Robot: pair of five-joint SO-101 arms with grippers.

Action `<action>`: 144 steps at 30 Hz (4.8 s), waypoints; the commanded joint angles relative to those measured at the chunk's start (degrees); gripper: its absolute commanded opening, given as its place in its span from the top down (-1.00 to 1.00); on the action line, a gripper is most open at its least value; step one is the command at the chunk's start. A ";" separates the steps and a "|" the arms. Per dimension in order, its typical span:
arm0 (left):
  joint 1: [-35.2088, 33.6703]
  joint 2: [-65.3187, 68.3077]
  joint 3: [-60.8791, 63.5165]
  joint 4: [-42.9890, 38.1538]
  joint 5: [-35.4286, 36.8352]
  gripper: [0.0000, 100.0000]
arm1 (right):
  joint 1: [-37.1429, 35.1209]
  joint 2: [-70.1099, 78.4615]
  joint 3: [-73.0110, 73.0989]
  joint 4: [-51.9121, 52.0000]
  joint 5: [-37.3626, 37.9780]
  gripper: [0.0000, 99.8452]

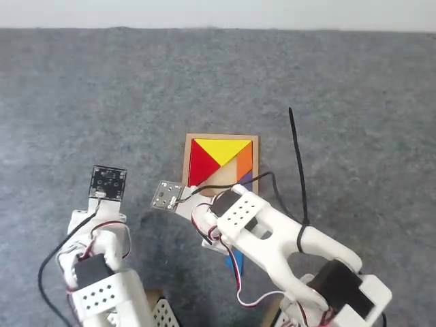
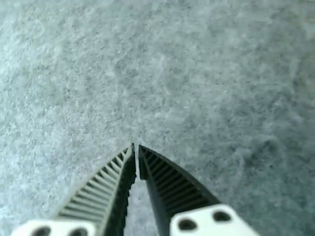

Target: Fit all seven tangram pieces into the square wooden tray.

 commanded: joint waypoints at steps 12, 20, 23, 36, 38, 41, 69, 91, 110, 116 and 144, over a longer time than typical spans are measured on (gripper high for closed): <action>-2.90 -0.88 -3.82 -1.41 1.14 0.98 | -0.48 5.14 -4.22 -3.74 -3.34 0.41; -2.81 -0.88 -3.82 -1.41 1.14 0.98 | -0.66 5.41 -3.52 -1.63 -0.26 0.42; -2.81 -0.88 -3.74 -1.41 1.14 0.98 | -2.42 5.41 -3.16 -0.84 -0.09 0.42; -2.81 -0.88 -3.74 -1.41 1.14 0.98 | -3.03 5.41 -2.81 -1.45 0.00 0.69; -2.81 -0.88 -3.74 -1.41 1.14 0.98 | -1.98 5.41 -2.81 -1.63 0.00 0.72; -2.81 -0.88 -3.74 -1.41 1.14 0.98 | -1.19 4.70 -3.16 -1.19 0.00 0.73; -0.44 -0.88 -2.77 -1.32 0.88 0.98 | 11.12 5.76 -25.58 0.40 -12.92 0.87; -0.35 -0.88 -2.68 -1.41 0.79 0.98 | 11.30 17.27 -31.65 3.12 -12.92 0.49; -0.35 -0.88 -2.59 -1.41 0.79 0.98 | 19.91 15.69 -31.74 1.19 -10.64 0.95; -0.35 -0.88 -2.59 -1.41 0.79 0.98 | 19.47 22.37 -32.18 -4.79 -8.88 0.98; -0.44 -0.88 -2.59 -1.41 0.79 0.98 | 20.88 27.30 -33.41 -1.71 1.49 0.97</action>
